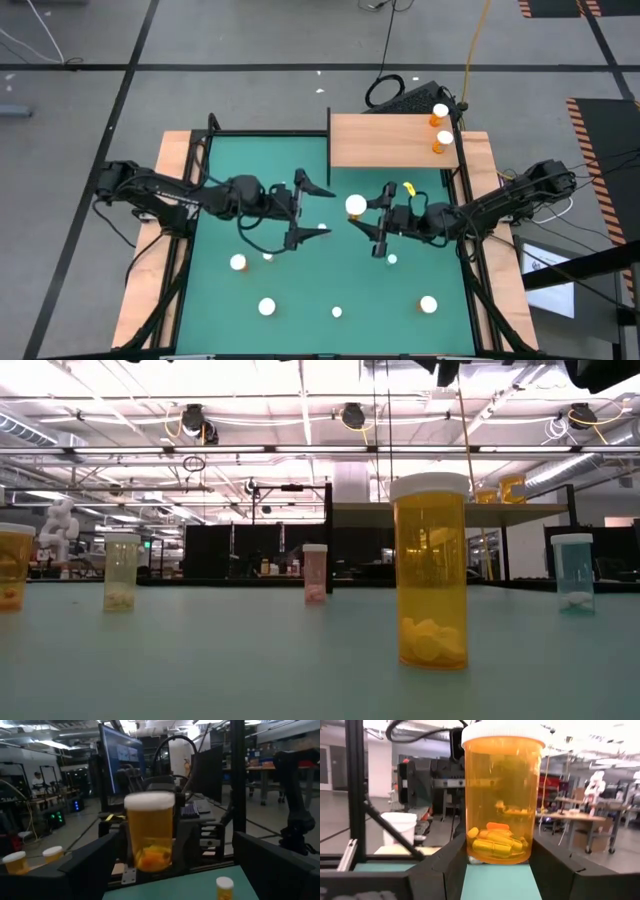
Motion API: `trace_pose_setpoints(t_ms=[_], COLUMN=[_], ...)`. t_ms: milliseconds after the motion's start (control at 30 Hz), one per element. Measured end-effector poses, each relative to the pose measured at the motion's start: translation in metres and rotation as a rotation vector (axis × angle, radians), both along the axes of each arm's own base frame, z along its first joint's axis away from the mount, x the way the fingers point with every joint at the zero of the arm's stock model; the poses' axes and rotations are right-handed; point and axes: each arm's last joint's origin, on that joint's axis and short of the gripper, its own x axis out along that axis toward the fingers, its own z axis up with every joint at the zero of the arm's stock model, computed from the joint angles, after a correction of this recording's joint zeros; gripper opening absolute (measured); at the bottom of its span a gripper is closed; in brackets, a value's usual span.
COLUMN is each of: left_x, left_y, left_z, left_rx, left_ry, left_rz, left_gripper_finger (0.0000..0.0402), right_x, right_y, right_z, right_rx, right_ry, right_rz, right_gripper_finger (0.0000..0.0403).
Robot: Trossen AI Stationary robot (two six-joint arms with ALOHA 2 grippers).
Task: Pick and place medicine bottles onto shelf by color
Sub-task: Put the orange pill bottle on the shelf
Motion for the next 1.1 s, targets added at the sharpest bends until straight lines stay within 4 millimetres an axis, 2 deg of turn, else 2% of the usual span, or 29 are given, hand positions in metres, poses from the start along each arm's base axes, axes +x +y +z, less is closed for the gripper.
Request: trace_pose_setpoints(t_ms=[200, 467, 867, 967, 1100], left_x=[0.002, 0.016, 0.025, 0.025, 0.028], left_y=[0.016, 0.035, 0.036, 0.037, 0.040], left_z=[-0.001, -0.019, -0.034, -0.033, -0.038], left_rx=[-0.025, -0.066, -0.079, -0.078, -0.083], left_ry=[0.011, 0.043, 0.077, 0.069, 0.077], left_rz=[0.046, 0.031, -0.017, -0.014, -0.006], left_gripper_finger=[0.0392, 0.0392, 0.0392, 0.0378, 0.0338], right_x=[0.001, 0.009, 0.021, 0.022, 0.022], right_y=[-0.006, -0.017, -0.039, -0.041, -0.043], right_z=[0.003, -0.006, -0.018, -0.020, -0.020], right_rx=[-0.050, -0.014, 0.043, 0.046, 0.049], right_ry=[-0.015, 0.021, 0.054, 0.058, 0.059], right_rz=[-0.036, -0.022, 0.037, 0.036, 0.028], right_gripper_finger=[0.0185, 0.0185, 0.0185, 0.0185, 0.0185])
